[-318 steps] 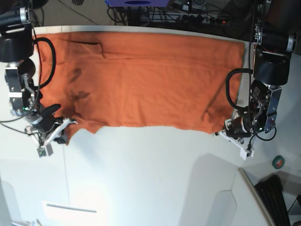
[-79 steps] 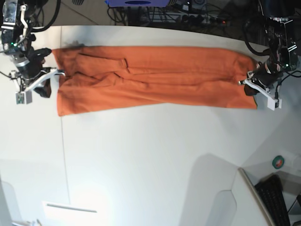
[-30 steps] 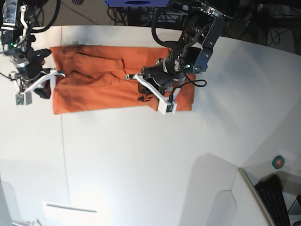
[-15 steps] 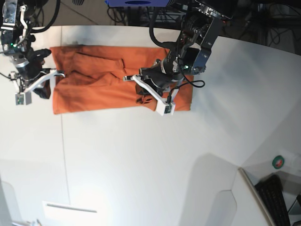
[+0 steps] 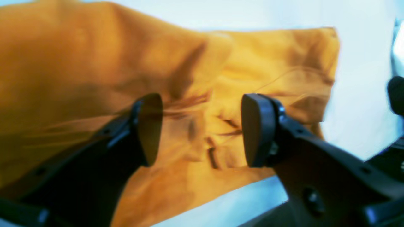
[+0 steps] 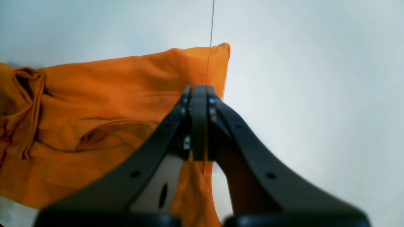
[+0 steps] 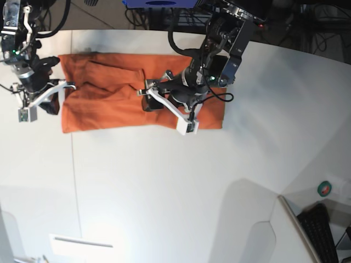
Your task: Layout the t-shirt on the table in an organized manner, then fold the t-shirt properly
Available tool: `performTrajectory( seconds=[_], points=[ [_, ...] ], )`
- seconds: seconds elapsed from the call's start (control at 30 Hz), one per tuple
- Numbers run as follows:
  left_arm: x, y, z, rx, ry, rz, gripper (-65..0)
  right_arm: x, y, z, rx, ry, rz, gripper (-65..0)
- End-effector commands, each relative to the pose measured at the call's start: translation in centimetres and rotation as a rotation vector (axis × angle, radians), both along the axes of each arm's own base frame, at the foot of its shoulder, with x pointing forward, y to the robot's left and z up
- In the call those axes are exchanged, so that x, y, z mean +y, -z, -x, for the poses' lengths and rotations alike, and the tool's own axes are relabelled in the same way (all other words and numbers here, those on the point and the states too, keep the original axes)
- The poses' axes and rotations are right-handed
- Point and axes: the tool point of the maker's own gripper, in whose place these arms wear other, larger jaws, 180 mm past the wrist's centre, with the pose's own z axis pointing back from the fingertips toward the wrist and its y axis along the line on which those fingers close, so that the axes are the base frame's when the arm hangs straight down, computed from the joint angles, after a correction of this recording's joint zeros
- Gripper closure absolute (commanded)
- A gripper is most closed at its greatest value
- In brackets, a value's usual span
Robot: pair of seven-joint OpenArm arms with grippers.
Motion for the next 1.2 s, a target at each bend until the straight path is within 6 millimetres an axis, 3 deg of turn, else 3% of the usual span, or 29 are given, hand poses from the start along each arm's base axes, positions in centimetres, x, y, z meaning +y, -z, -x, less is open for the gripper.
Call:
performTrajectory(
  seconds=[0.0, 0.17, 0.27, 0.37, 0.43, 0.63, 0.73, 0.93, 1.17],
  points=[
    [-1.3, -1.2, -0.5, -0.035, 0.019, 0.035, -40.3, -0.4, -1.2, -0.8, -0.05, 0.001, 0.007, 0.0],
    [-5.9, -3.4, -0.3, -0.1, 0.168, 0.063, -39.7, -0.4, -1.3, -0.9, -0.051, 0.001, 0.007, 0.0],
    [-6.0, -6.3, -1.2, -0.174, 0.156, 0.099, -38.5, -0.4, -1.3, -0.8, -0.051, 0.002, 0.008, 0.0],
    [-1.7, -7.1, -2.0, -0.213, 0.079, 0.06, -21.6, -0.4, -1.3, -0.8, -0.05, 0.002, 0.008, 0.0],
    [1.8, -6.8, -2.4, -0.219, 0.023, 0.008, -0.3, -0.4, -1.2, -0.7, -0.048, 0.002, 0.008, 0.0],
    [11.6, -1.9, -1.8, -0.072, -0.196, -0.198, 0.0, -0.4, -1.2, -0.7, -0.048, 0.002, 0.008, 0.0],
    [13.1, -0.2, -1.1, -0.013, -0.241, -0.24, 0.0, -0.4, -1.3, -0.8, -0.05, 0.002, 0.006, 0.0],
    [13.6, 1.9, -0.2, 0.048, -0.243, -0.262, 0.0, -0.4, -1.3, -0.9, -0.053, 0.002, 0.006, 0.0],
    [8.5, 2.5, 1.7, 0.062, -0.085, -0.235, 0.0, -0.4, -1.3, -0.9, -0.053, 0.002, 0.006, 0.0]
  ],
)
